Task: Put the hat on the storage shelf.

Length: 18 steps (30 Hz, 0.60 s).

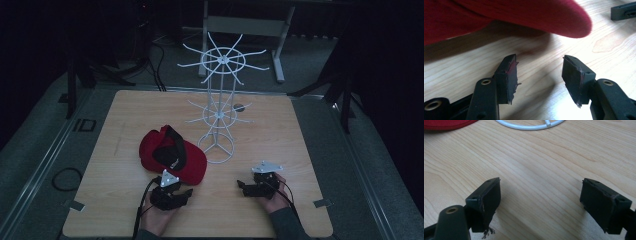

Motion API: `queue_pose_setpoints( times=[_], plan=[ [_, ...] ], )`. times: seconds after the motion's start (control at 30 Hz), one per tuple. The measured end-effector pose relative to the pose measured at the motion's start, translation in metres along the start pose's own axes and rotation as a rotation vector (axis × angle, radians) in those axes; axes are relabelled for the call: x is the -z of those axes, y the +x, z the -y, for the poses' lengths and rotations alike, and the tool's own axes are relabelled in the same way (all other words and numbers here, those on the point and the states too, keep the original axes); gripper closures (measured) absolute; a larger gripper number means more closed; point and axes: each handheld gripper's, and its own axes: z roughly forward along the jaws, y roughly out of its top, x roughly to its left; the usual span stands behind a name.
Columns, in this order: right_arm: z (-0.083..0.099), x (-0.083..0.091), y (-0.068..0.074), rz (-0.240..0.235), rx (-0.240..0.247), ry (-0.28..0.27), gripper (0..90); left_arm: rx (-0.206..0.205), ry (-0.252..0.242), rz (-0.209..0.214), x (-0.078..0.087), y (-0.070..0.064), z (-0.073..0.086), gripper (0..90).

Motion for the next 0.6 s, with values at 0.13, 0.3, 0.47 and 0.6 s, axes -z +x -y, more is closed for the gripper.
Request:
queue_pose_setpoints(
  times=[0.13,0.3,0.47,0.6],
  plan=[
    [0.0,0.0,0.0,0.0,0.0,0.0,16.7,0.009,-0.024,0.004,0.002,-0.006,-0.001,46.1],
    [0.0,0.0,0.0,0.0,0.0,0.0,16.7,0.062,-0.068,0.04,0.003,-0.008,-0.006,46.7],
    [0.0,0.0,0.0,0.0,0.0,0.0,16.7,0.111,-0.087,0.038,0.003,-0.01,-0.011,47.0],
    [0.0,0.0,0.0,0.0,0.0,0.0,16.7,0.134,-0.087,0.019,0.005,-0.003,-0.011,48.3]
  ],
)
